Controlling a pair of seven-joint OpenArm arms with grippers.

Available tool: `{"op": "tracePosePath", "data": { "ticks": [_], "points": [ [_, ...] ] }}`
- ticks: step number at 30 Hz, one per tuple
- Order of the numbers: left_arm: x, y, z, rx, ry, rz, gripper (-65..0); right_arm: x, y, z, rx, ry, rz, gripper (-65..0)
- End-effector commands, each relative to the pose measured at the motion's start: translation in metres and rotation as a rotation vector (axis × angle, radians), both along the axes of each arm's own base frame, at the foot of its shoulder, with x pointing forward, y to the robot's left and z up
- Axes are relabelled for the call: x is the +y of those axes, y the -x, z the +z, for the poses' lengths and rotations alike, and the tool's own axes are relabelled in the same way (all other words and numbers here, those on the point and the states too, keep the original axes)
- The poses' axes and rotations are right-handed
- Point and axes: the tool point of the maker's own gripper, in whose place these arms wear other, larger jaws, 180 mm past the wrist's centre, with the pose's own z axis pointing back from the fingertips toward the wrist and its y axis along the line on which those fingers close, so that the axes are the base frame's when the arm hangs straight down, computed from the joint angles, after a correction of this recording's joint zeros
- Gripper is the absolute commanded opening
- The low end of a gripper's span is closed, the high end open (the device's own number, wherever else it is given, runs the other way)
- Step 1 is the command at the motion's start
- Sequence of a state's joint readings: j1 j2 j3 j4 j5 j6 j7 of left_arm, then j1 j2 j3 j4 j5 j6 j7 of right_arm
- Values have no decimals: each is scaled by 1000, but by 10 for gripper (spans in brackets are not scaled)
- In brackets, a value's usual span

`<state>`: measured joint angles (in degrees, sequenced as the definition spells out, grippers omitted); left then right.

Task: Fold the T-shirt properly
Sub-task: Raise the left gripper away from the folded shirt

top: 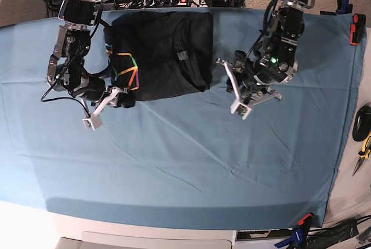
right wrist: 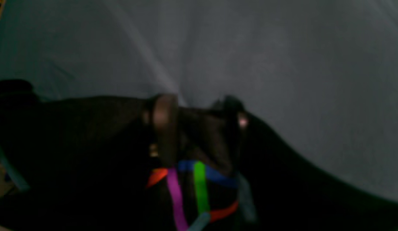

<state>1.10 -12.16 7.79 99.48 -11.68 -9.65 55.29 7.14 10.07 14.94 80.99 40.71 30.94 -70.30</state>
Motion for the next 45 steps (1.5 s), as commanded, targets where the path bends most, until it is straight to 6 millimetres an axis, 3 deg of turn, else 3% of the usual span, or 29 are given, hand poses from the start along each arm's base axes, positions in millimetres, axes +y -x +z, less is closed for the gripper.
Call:
{"op": "tracePosePath", "data": {
  "ticks": [1, 6, 11, 16, 20, 24, 27, 33, 38, 45],
  "points": [
    [3, -9, 11, -39, 16, 0, -465, -5, -8, 10, -33, 15, -3, -475],
    [25, -3, 16, 11, 181, 95, -465, -7, -8, 9, -30, 26, -3, -496],
    [35, 24, 18, 83, 391, 123, -460, -6, -8, 9, -30, 25, -3, -496],
    [31, 63, 9, 170, 512, 118, -346, -7, -8, 9, -30, 26, -3, -496],
    [25, 93, -1, 236, 535, 124, -345, -6, -8, 9, -30, 25, -3, -496],
    [18, 116, 3, 255, 547, 111, -344, -7, -8, 9, -30, 25, -3, -496],
    [1, 136, 9, 278, 556, 62, -345, -7, -8, 9, -31, 25, -3, -496],
    [-61, 178, 6, 369, 584, -80, -345, -7, -9, 10, -33, 24, -4, -496],
    [-91, 179, 11, 355, 601, -131, -345, -7, -8, 9, -32, 25, -4, -496],
    [-96, 176, 12, 343, 611, -119, -345, -7, -8, 9, -32, 25, -4, -496]
  ]
}}
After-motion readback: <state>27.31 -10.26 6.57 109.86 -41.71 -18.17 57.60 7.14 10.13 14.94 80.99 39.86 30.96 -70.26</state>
